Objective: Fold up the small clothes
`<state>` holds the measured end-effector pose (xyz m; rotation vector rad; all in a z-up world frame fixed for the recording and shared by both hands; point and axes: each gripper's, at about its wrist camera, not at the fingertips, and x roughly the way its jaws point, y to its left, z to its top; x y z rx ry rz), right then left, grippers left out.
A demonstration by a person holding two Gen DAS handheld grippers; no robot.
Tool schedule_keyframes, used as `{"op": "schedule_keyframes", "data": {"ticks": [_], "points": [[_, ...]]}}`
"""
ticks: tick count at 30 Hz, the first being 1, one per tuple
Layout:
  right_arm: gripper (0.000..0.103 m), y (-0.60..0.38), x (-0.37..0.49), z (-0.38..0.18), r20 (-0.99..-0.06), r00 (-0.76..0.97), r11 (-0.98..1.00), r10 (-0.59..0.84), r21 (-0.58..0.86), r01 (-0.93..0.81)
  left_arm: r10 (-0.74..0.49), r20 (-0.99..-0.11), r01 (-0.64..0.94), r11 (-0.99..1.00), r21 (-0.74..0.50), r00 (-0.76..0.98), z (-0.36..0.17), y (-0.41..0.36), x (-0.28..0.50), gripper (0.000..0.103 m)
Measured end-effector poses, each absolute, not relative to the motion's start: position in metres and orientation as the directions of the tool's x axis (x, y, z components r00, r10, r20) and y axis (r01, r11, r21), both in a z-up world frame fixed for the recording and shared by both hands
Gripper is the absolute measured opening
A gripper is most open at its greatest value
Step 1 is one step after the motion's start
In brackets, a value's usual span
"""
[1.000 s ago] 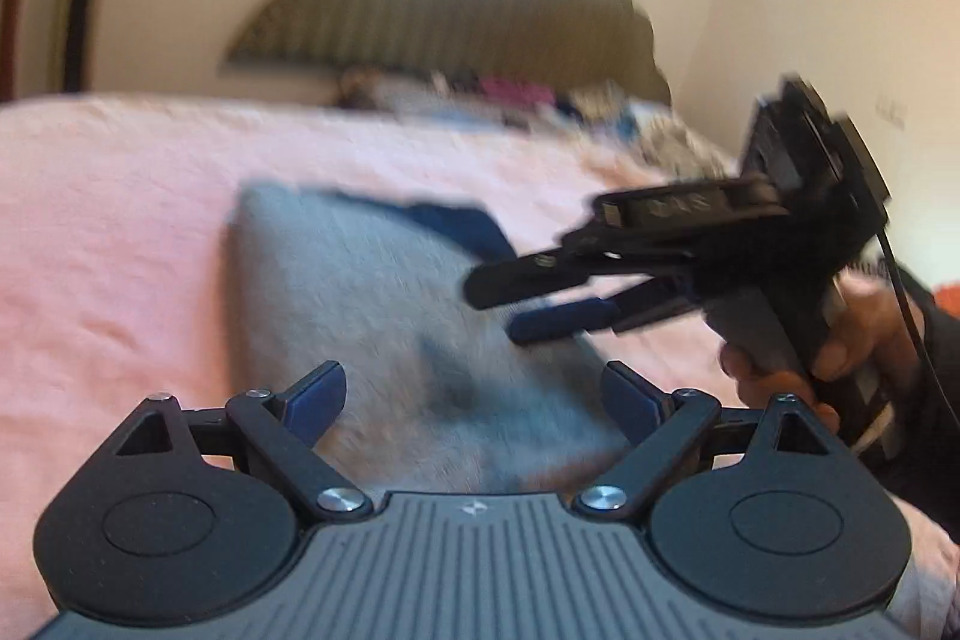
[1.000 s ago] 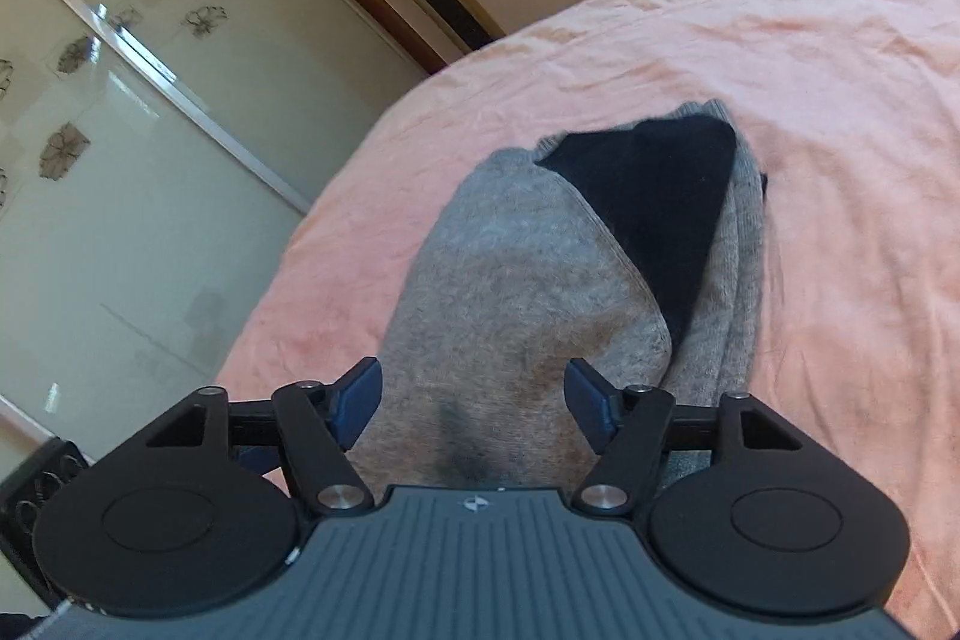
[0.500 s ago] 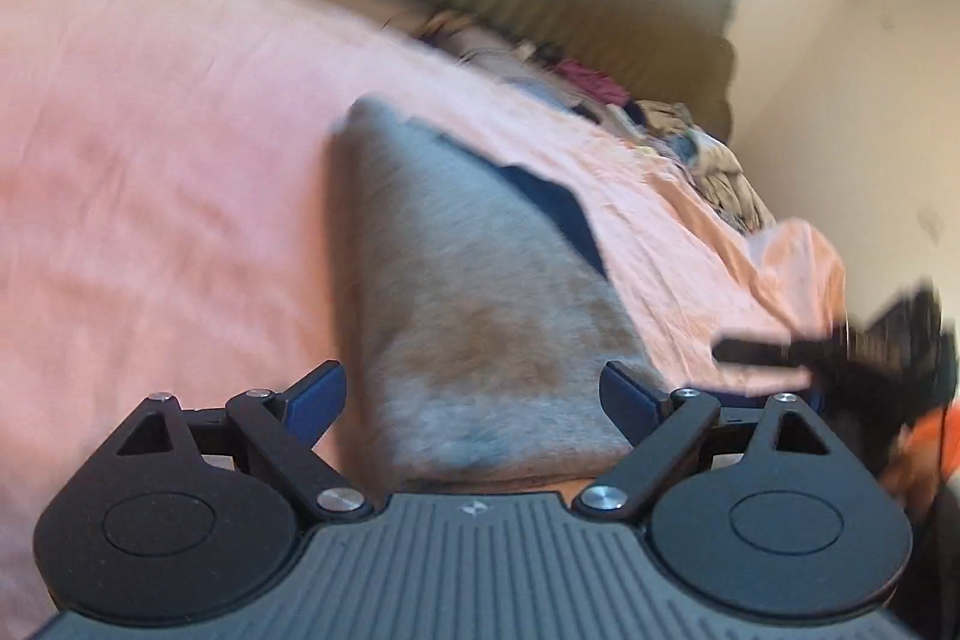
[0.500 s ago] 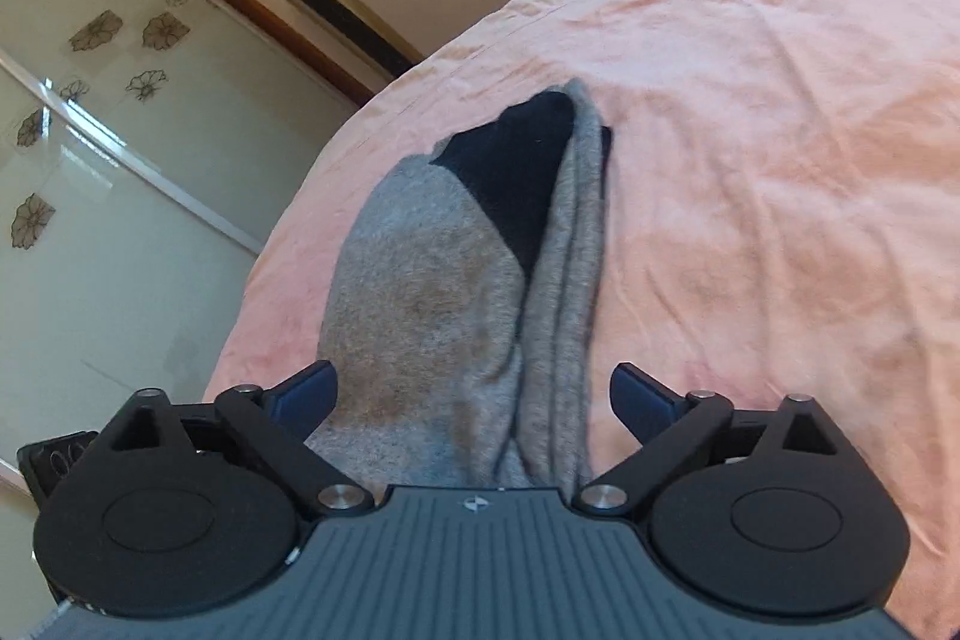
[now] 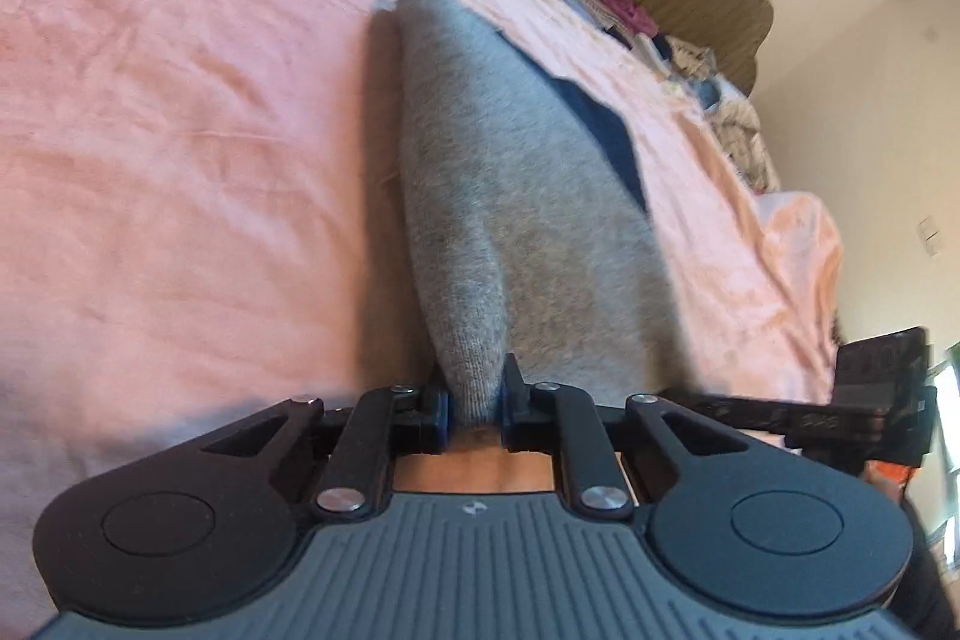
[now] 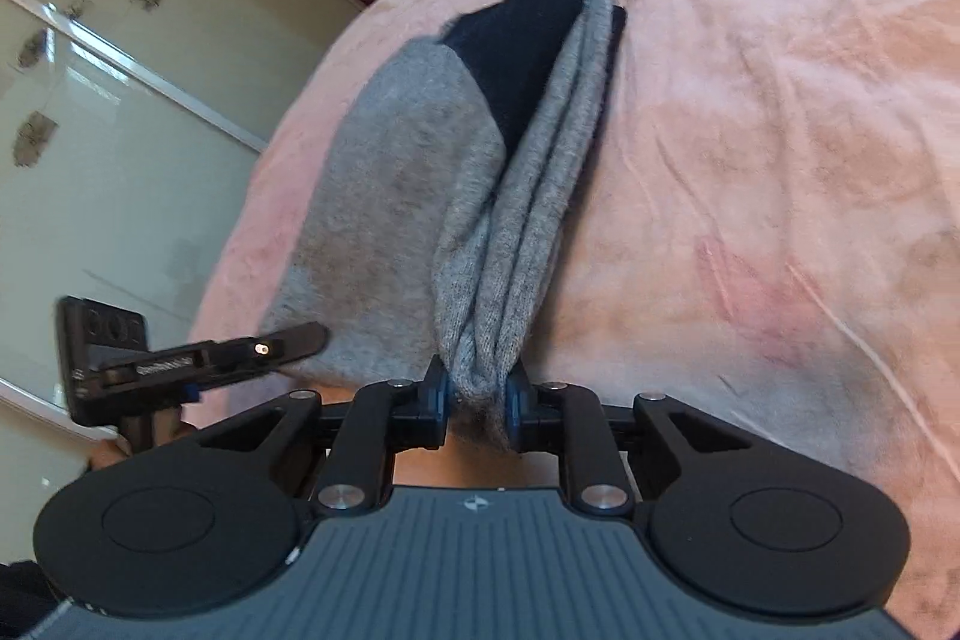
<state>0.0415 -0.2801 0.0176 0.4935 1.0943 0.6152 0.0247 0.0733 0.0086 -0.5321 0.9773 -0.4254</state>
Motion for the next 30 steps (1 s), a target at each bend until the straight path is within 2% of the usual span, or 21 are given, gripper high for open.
{"op": "schedule_keyframes", "data": {"ticks": [2, 3, 4, 5, 6, 8, 13, 15, 16, 18, 19, 21, 25, 27, 30], "points": [[0.027, -0.285, 0.045, 0.017, -0.64, 0.32, 0.708, 0.699, 0.682, -0.184, -0.558, -0.657, 0.105, 0.797, -0.595, 0.507, 0.015, 0.075, 0.021, 0.018], [0.041, -0.286, 0.048, 0.02, -0.637, 0.313, 0.702, 0.704, 0.69, -0.175, -0.54, -0.657, 0.124, 0.813, -0.569, 0.526, 0.024, 0.075, 0.017, 0.023], [0.061, -0.288, 0.051, 0.029, -0.633, 0.332, 0.706, 0.699, 0.686, -0.178, -0.518, -0.651, 0.149, 0.831, -0.536, 0.555, 0.032, 0.073, 0.012, 0.026], [0.071, -0.292, 0.053, 0.041, -0.621, 0.38, 0.715, 0.685, 0.672, -0.192, -0.492, -0.636, 0.177, 0.852, -0.493, 0.595, 0.041, 0.07, 0.005, 0.038], [0.082, -0.295, 0.057, 0.053, -0.597, 0.431, 0.718, 0.677, 0.665, -0.206, -0.46, -0.614, 0.205, 0.874, -0.442, 0.642, 0.05, 0.065, -0.003, 0.06], [0.083, -0.298, 0.076, 0.07, -0.551, 0.496, 0.71, 0.671, 0.669, -0.218, -0.408, -0.563, 0.241, 0.905, -0.349, 0.718, 0.059, 0.053, -0.012, 0.084], [0.081, -0.261, 0.143, 0.08, -0.549, 0.505, 0.715, 0.666, 0.663, -0.221, -0.395, -0.552, 0.342, 0.918, -0.201, 0.735, 0.045, 0.005, -0.002, 0.084], [0.081, -0.235, 0.159, 0.079, -0.571, 0.464, 0.721, 0.678, 0.641, -0.264, -0.384, -0.587, 0.379, 0.915, -0.139, 0.712, 0.031, -0.013, 0.002, 0.084], [0.082, -0.221, 0.167, 0.075, -0.609, 0.447, 0.75, 0.655, 0.595, -0.287, -0.361, -0.608, 0.382, 0.919, -0.102, 0.707, 0.025, -0.018, 0.003, 0.084], [0.085, -0.207, 0.18, 0.052, -0.744, 0.415, 0.852, 0.523, 0.444, -0.278, -0.329, -0.598, 0.387, 0.921, -0.034, 0.731, 0.015, -0.022, -0.001, 0.084], [0.084, -0.21, 0.177, 0.047, -0.722, 0.455, 0.852, 0.522, 0.416, -0.317, -0.338, -0.595, 0.389, 0.92, -0.046, 0.729, 0.016, -0.02, -0.001, 0.084], [0.084, -0.219, 0.173, 0.045, -0.7, 0.459, 0.837, 0.547, 0.453, -0.306, -0.346, -0.593, 0.381, 0.922, -0.07, 0.727, 0.017, -0.017, 0.002, 0.084], [0.085, -0.204, 0.17, 0.065, -0.751, 0.446, 0.873, 0.487, 0.402, -0.277, -0.36, -0.591, 0.384, 0.919, -0.092, 0.722, 0.016, -0.015, 0.005, 0.09], [0.085, -0.189, 0.165, 0.083, -0.7, 0.441, 0.826, 0.562, 0.451, -0.337, -0.361, -0.591, 0.383, 0.919, -0.094, 0.721, 0.015, -0.015, 0.006, 0.092], [0.094, -0.15, 0.168, 0.092, -0.683, 0.399, 0.783, 0.612, 0.452, -0.428, -0.36, -0.592, 0.383, 0.919, -0.093, 0.721, 0.014, -0.016, 0.006, 0.092]]}}
